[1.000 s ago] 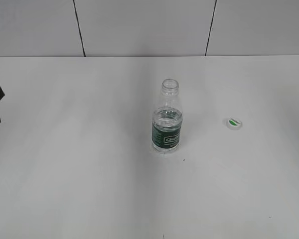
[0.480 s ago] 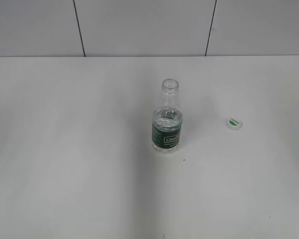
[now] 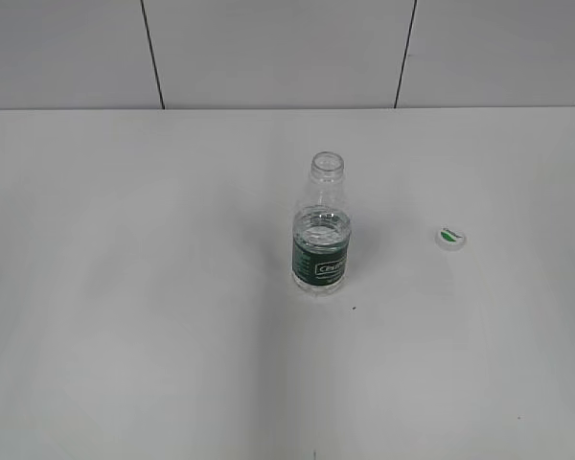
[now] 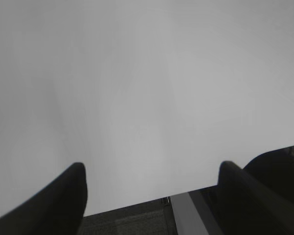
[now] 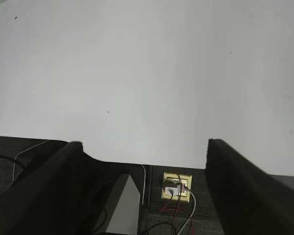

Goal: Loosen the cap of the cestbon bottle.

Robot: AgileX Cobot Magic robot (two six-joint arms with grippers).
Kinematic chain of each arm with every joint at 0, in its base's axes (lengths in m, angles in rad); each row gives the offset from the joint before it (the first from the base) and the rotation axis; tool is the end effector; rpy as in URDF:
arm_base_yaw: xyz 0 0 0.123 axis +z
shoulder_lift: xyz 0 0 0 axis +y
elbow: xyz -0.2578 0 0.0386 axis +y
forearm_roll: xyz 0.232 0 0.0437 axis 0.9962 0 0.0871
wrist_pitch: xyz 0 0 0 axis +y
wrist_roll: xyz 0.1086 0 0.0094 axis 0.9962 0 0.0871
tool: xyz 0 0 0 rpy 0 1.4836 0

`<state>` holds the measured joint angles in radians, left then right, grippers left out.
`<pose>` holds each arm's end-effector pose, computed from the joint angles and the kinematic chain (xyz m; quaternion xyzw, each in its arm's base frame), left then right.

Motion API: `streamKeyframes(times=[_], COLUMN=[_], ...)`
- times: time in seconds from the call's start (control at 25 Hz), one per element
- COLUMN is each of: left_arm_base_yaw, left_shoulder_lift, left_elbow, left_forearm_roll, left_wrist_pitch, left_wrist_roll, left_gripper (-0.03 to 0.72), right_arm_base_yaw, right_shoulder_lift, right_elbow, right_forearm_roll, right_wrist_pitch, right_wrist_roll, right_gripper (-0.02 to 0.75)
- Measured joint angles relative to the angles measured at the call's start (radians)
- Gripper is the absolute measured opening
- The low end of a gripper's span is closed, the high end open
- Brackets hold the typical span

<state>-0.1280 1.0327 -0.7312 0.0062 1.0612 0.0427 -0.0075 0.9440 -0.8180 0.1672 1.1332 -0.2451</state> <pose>0.1659 -0.0208 0.2327 0.0854 0.9854 -0.0034 0.1471 0.1581 0.0153 0.2695 -0.0962 0.9722 0.0556 0.2060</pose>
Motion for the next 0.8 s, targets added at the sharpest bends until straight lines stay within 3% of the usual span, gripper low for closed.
streamKeyframes(times=[0.48, 0.8], left_arm_base_yaw=[0.000, 0.000], left_shoulder_lift=[-0.276, -0.376], left_elbow=[0.182, 0.193], left_forearm_roll=[0.006, 0.006], left_wrist_pitch=[-0.014, -0.013], left_wrist_roll=[0.000, 0.000], left_gripper=[0.498, 0.488], right_arm_base_yaw=[0.000, 0.000], right_shoulder_lift=[-0.213, -0.371], right_elbow=[0.211, 0.294], right_forearm_roll=[0.000, 0.001], right_wrist_pitch=[-0.065, -0.045], right_wrist_roll=[-0.002, -0.002], right_gripper=[0.587, 0.587])
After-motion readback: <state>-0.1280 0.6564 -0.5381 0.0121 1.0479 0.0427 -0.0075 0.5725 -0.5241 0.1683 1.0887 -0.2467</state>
